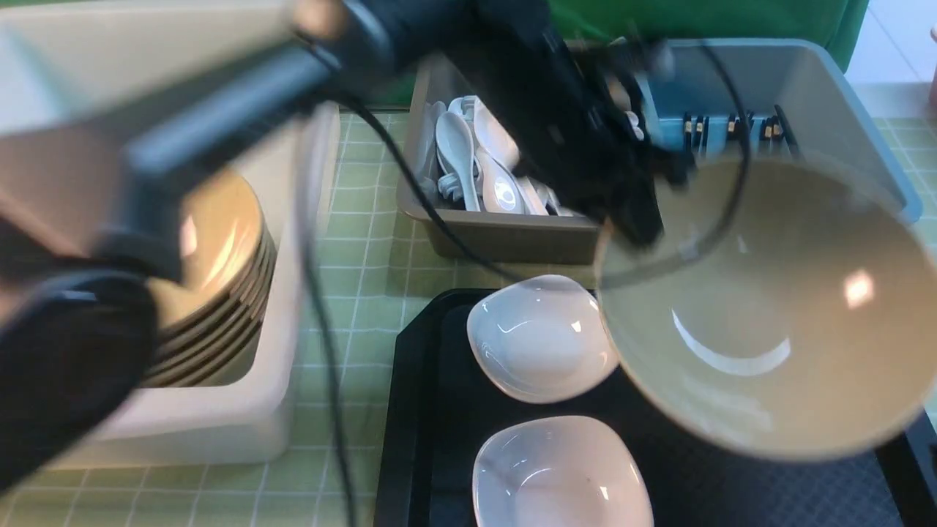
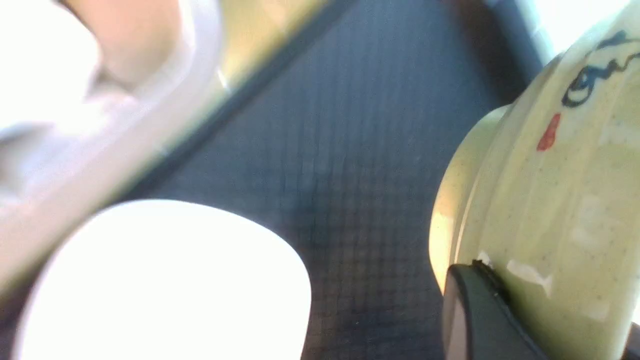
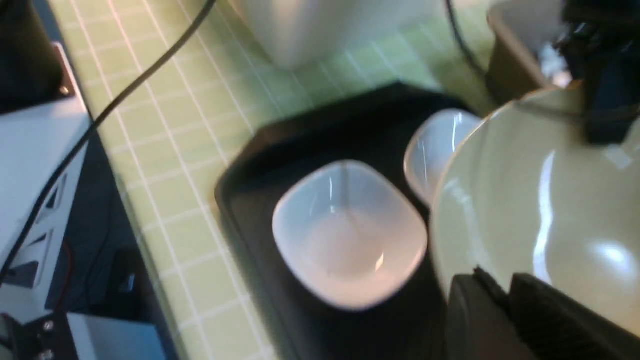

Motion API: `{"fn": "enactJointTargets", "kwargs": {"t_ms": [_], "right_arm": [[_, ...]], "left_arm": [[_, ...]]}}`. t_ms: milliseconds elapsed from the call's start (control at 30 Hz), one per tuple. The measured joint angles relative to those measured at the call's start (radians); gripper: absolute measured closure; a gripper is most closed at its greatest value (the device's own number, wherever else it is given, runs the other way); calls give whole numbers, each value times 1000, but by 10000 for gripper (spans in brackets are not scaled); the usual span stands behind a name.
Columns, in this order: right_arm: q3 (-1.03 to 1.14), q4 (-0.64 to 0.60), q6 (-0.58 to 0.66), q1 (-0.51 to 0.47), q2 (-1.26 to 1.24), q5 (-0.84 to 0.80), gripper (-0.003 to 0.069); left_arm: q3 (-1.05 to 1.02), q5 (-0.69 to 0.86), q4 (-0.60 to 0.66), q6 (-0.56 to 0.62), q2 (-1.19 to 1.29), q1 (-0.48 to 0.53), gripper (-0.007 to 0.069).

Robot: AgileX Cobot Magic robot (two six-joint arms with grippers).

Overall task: On green table put chopsticks spoon bowls plates into blue grey white boxes.
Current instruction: 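Grasp the large bowl on the tray by its rim, then place the tan bowl onto the bowl stack in the left bin with the left gripper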

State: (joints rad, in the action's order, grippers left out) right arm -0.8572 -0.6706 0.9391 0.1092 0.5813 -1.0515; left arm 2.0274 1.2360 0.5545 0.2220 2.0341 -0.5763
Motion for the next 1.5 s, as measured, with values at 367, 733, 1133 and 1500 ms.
{"fn": "enactJointTargets", "kwargs": {"t_ms": [367, 733, 1133, 1500], "right_arm": [[-19, -235, 192, 0, 134, 57, 549], [-181, -267, 250, 191, 377, 171, 538], [-318, -193, 260, 475, 662, 304, 526], [-318, -180, 260, 488, 712, 339, 513]], "left_arm": [[-270, 14, -44, 9, -486, 359, 608], [-908, -149, 219, 26, -877, 1044, 608], [-989, -270, 51, -222, -822, 1158, 608], [-989, -216, -205, -427, -822, 1066, 589]]}}
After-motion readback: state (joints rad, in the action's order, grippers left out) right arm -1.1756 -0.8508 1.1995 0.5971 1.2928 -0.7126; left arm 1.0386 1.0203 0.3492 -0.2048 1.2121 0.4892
